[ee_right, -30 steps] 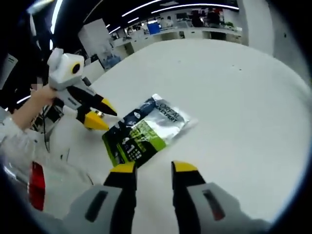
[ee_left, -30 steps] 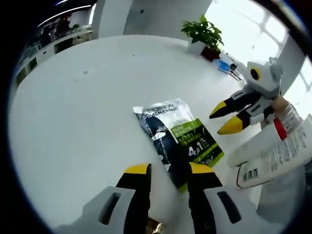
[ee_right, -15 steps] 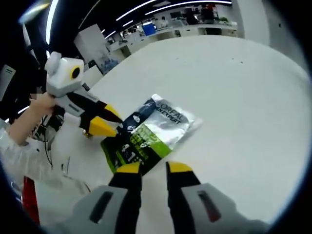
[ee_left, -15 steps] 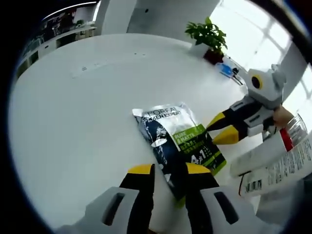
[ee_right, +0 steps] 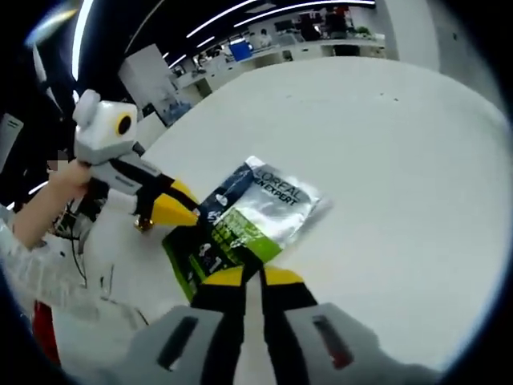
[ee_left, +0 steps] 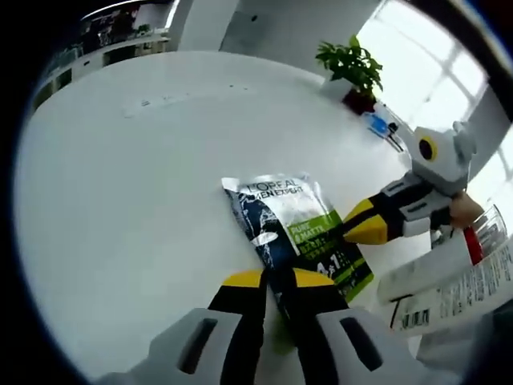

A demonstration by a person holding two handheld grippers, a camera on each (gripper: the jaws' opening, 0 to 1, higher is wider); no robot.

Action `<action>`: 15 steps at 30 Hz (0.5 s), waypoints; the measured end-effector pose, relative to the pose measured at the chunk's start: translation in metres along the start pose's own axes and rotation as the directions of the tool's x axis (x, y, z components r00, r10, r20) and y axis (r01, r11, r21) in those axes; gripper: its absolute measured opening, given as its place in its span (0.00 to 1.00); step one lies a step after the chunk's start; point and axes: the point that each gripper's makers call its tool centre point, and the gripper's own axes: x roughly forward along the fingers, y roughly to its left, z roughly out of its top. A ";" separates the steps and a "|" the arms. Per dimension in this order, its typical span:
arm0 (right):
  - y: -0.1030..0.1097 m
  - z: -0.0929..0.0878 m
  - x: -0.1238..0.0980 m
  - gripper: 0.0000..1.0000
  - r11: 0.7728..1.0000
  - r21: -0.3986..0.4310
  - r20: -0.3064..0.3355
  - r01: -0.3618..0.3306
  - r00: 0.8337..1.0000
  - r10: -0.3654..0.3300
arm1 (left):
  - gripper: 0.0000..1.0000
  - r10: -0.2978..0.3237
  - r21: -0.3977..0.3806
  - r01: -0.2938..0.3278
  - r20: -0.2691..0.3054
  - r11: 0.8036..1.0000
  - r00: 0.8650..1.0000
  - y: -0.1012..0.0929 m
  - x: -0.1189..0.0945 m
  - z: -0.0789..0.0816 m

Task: Arrange the skincare products in the storage area until every visible bottle or jar stands upright without overlapping.

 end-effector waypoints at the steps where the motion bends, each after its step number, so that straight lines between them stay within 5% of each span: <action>1: 0.000 0.000 0.000 0.07 1.000 0.001 0.000 0.000 1.000 0.000 | 0.06 0.005 -0.002 -0.005 0.001 1.000 1.000 0.000 0.000 0.000; 10: -0.004 0.003 -0.003 0.01 0.999 -0.032 0.039 0.041 0.998 -0.040 | 0.06 -0.022 -0.043 0.023 0.026 0.999 0.999 -0.003 0.000 -0.003; 15: -0.004 0.013 -0.012 0.01 0.999 -0.022 0.096 0.024 0.995 -0.022 | 0.05 -0.047 -0.091 0.055 0.086 0.994 0.995 -0.007 -0.009 0.002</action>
